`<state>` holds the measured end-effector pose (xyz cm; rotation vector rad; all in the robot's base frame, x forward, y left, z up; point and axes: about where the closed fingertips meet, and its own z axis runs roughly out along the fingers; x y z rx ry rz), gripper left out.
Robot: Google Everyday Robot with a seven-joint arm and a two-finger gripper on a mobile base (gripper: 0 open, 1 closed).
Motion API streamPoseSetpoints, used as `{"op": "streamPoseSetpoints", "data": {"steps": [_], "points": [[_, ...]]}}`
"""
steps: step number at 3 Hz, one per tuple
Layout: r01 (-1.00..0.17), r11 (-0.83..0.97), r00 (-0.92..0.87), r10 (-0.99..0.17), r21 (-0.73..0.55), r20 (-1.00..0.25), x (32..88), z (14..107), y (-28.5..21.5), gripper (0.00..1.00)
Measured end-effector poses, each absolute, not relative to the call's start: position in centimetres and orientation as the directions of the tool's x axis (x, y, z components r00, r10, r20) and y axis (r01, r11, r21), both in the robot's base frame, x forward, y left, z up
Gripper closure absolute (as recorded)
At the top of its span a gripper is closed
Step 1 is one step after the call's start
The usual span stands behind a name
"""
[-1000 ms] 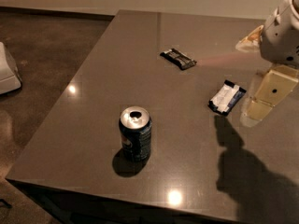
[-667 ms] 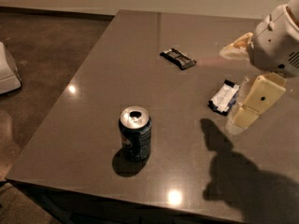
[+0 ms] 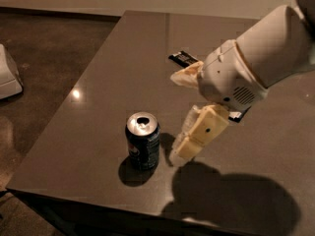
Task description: Knock pepsi can over
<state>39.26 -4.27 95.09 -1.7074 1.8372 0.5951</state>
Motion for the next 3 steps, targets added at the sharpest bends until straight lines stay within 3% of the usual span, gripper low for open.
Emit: {"op": "streamPoseSetpoints", "data": {"steps": [3], "points": [[-0.997,0.056,-0.071,-0.683,0.045,-0.727,38.4,89.4,2.1,0.00]]}}
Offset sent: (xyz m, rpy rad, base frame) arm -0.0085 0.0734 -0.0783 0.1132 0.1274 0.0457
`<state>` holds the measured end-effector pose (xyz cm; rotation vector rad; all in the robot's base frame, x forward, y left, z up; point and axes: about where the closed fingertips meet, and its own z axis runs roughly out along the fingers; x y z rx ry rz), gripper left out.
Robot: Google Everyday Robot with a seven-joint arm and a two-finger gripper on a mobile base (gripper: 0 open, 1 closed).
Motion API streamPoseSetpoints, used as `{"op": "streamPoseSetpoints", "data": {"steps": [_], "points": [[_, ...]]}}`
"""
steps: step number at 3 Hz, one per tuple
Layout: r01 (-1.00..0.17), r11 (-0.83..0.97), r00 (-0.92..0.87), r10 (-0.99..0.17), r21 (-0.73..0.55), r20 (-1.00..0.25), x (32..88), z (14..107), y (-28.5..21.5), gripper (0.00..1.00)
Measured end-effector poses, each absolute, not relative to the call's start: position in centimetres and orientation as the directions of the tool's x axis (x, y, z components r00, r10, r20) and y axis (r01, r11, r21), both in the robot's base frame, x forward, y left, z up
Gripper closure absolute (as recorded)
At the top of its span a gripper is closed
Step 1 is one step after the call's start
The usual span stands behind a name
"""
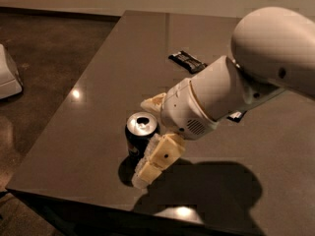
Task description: Knock pepsi can over
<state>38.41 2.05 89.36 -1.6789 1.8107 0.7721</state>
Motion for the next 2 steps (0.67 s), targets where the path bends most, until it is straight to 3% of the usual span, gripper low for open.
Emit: {"op": "streamPoseSetpoints", "data": {"steps": [2], "points": [[-0.992,0.080,-0.125,-0.626,0.096,-0.770,38.90,89.84,2.23,0.47]]}}
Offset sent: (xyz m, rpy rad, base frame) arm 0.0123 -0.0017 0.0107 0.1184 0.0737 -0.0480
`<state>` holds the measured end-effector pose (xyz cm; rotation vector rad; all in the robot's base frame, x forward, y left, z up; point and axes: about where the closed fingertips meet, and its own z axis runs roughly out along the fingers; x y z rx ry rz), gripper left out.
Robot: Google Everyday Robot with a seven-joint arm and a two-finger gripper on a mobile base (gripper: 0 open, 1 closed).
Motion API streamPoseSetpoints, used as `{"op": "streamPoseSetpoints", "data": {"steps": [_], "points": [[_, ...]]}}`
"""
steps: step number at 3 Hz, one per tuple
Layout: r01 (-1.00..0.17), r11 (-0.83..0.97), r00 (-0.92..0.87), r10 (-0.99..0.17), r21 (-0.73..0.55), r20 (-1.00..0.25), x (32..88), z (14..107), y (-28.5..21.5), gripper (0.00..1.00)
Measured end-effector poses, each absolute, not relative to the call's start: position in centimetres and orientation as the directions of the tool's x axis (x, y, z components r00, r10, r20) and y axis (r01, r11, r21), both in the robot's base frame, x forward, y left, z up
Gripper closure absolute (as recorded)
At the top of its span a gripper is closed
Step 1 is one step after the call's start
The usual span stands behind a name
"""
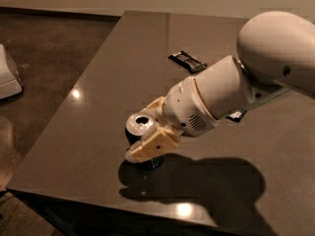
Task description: Knock pepsi can over
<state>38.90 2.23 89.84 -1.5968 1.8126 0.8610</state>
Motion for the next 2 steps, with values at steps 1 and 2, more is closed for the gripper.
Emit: {"op": "streamPoseSetpoints", "data": {"steps": [1,2], "points": [[-0.990,0.091,-0.139,-0.643,0.106,-0.753,40.2,91.3,1.7,0.71],[-0.989,0.105,-0.146,-0.710,0.101,-0.689,42.7,93.0,1.0,0.95]]}}
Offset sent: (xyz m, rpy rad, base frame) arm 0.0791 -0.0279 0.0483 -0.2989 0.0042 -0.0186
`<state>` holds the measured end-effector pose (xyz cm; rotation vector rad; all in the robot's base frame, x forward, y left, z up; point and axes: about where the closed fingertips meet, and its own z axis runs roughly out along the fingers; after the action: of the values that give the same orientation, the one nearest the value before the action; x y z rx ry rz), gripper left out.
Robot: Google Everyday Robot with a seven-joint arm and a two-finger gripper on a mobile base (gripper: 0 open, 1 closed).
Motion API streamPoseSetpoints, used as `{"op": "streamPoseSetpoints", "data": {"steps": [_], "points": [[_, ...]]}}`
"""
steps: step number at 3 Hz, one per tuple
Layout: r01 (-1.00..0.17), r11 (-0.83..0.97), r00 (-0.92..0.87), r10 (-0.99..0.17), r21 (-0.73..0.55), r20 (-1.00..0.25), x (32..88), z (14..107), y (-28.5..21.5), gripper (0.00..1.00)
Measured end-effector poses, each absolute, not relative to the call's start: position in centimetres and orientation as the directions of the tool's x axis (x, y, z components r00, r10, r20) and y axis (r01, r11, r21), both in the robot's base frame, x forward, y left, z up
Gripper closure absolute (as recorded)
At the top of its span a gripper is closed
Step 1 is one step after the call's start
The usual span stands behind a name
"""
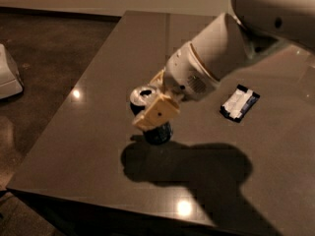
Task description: Knock pepsi can over
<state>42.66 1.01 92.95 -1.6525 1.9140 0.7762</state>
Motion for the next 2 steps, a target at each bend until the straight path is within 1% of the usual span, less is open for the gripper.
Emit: {"op": "streamPoseSetpoints", "data": {"steps": [1,2], "points": [[-0.993,0.117,-0.105,-0.818,0.016,-0.566,46.2,93.1,0.7,1.00],[-0.992,0.117,-0.079,-0.874,-0.050,-0.480,48.3,92.6,0.3,1.00]]}}
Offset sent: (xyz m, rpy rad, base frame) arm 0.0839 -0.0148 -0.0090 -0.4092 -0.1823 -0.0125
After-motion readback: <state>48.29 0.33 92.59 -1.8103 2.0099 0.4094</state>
